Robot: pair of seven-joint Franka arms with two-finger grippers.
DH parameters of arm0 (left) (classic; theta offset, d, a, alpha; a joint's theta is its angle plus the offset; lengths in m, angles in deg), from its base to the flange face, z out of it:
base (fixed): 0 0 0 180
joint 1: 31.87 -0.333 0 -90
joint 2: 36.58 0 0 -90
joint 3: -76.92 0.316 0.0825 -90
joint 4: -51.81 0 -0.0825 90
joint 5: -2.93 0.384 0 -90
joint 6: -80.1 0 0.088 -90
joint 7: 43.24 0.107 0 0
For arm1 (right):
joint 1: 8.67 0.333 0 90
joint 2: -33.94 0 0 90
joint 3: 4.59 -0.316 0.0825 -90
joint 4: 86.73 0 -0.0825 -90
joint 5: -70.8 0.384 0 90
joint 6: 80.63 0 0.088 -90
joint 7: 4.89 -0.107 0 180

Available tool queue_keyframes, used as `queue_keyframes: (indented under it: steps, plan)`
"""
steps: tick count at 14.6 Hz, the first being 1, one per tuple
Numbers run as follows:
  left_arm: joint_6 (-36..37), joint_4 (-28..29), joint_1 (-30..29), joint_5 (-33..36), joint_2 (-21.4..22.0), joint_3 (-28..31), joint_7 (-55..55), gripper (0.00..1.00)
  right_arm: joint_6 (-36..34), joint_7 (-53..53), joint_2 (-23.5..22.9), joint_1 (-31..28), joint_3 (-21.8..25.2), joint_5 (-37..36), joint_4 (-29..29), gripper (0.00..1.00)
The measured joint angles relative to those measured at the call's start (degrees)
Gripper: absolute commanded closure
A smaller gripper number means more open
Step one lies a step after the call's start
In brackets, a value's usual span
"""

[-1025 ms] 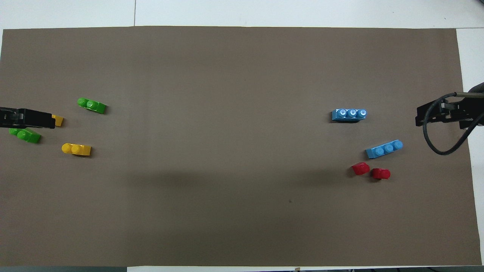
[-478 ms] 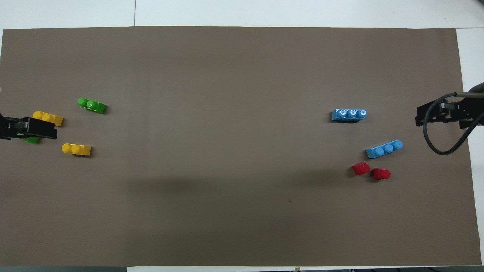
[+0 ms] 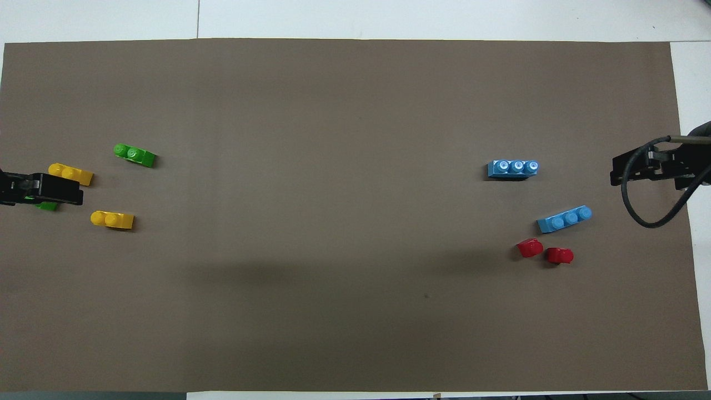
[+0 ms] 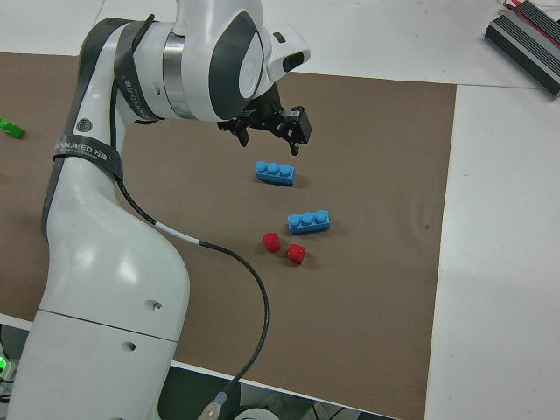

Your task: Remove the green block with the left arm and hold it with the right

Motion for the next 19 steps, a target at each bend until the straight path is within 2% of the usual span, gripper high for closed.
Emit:
queue_keyframes:
  steps: [19]
  plan:
    - [-0.39,0.00,-0.03,-1.79,0.08,-0.14,-0.04,0.00,0.00,0.00,0.00,0.00,0.00,0.00,0.00,0.00]
